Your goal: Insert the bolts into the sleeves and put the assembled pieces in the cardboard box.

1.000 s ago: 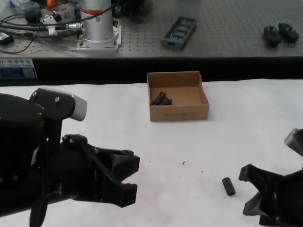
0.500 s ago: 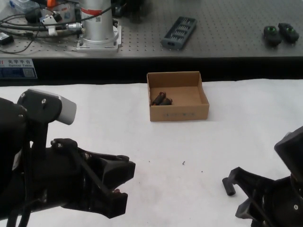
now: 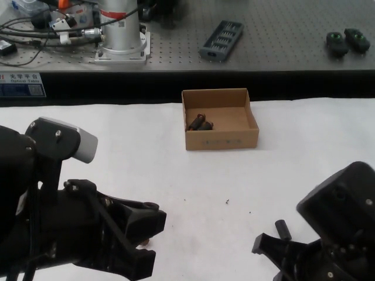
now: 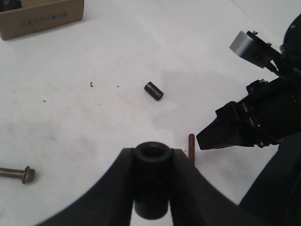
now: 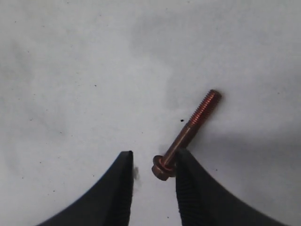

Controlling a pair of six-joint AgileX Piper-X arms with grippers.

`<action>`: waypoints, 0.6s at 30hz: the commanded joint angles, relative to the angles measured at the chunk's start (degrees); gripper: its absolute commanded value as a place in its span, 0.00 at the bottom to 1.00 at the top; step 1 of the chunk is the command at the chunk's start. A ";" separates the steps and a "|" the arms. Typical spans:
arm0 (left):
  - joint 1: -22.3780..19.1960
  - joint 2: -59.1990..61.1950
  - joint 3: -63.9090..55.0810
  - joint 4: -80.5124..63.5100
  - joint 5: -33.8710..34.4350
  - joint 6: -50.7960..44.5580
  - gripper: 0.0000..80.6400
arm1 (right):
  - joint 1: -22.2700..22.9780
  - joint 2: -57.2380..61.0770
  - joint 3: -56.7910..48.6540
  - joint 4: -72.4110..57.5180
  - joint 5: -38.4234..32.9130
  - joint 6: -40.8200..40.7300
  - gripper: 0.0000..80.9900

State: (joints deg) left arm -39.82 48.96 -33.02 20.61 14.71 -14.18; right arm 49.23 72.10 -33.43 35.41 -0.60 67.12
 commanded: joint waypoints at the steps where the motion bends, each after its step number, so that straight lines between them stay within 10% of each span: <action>1: 0.19 -0.61 -0.32 -0.32 0.18 0.87 0.14 | 0.16 0.35 -0.60 -0.64 -0.34 0.21 0.30; 18: 0.19 -3.27 -0.32 2.19 0.18 1.25 0.14 | 0.16 2.23 -0.60 0.83 2.20 9.29 0.30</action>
State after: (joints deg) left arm -39.82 47.25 -33.02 22.26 14.78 -13.47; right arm 49.23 74.04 -33.43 35.69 1.19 75.49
